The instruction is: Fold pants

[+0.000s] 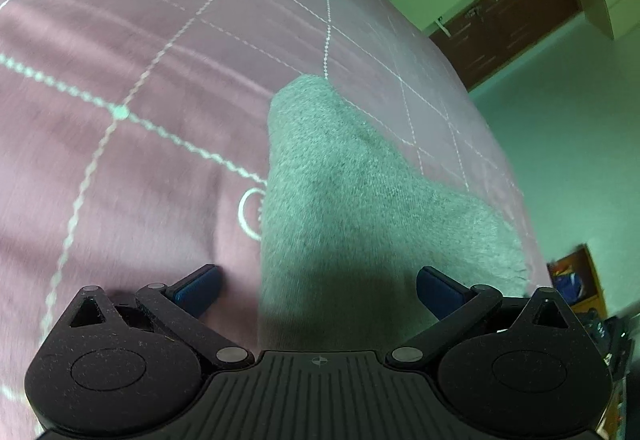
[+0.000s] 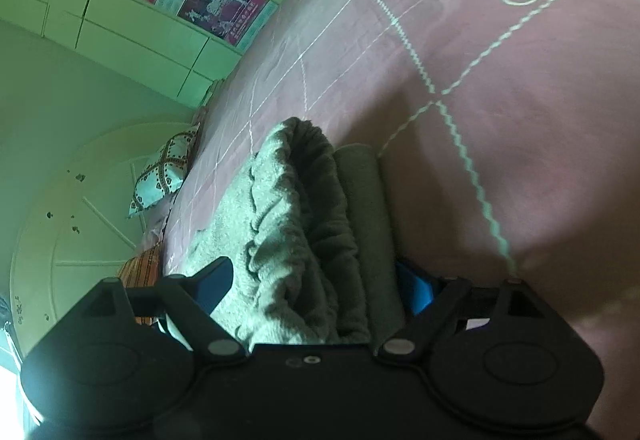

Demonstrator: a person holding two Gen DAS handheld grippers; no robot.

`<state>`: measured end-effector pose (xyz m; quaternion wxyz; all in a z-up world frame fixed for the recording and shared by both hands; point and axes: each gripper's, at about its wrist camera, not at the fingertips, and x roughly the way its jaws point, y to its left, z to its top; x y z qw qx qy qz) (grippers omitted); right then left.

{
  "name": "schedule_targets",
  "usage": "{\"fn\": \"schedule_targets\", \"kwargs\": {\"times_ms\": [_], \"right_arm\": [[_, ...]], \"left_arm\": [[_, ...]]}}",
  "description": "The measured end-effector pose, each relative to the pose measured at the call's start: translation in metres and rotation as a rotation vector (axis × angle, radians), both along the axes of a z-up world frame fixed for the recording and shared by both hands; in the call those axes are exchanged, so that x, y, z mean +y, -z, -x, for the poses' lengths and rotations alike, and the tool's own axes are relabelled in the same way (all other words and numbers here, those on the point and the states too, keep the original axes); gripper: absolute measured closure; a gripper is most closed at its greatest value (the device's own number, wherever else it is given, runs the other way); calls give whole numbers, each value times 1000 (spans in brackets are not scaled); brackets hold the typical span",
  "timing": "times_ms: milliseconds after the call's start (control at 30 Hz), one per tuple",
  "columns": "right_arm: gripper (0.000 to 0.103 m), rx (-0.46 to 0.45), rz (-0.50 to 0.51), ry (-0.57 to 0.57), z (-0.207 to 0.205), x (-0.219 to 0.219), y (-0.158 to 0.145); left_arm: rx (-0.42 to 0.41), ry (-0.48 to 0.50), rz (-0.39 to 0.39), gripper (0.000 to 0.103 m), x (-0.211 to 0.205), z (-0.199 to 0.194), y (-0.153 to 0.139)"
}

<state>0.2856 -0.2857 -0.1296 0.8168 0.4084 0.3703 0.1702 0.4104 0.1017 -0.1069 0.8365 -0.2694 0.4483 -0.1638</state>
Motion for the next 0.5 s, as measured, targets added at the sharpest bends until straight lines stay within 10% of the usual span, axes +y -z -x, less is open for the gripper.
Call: {"fn": "schedule_targets", "kwargs": {"times_ms": [300,367,500], "right_arm": [[9,10,155,-111,-18,32,-9],[38,5,252,-126,-19,45,-16],[47,-3,277,-111,-14,49,-18]], "left_arm": [[-62,72,-193,11,-39,-15,-10],[-81,69,-194,34,-44,-14,-13],[-81,25,-162,42,-41,-14,-12]]}}
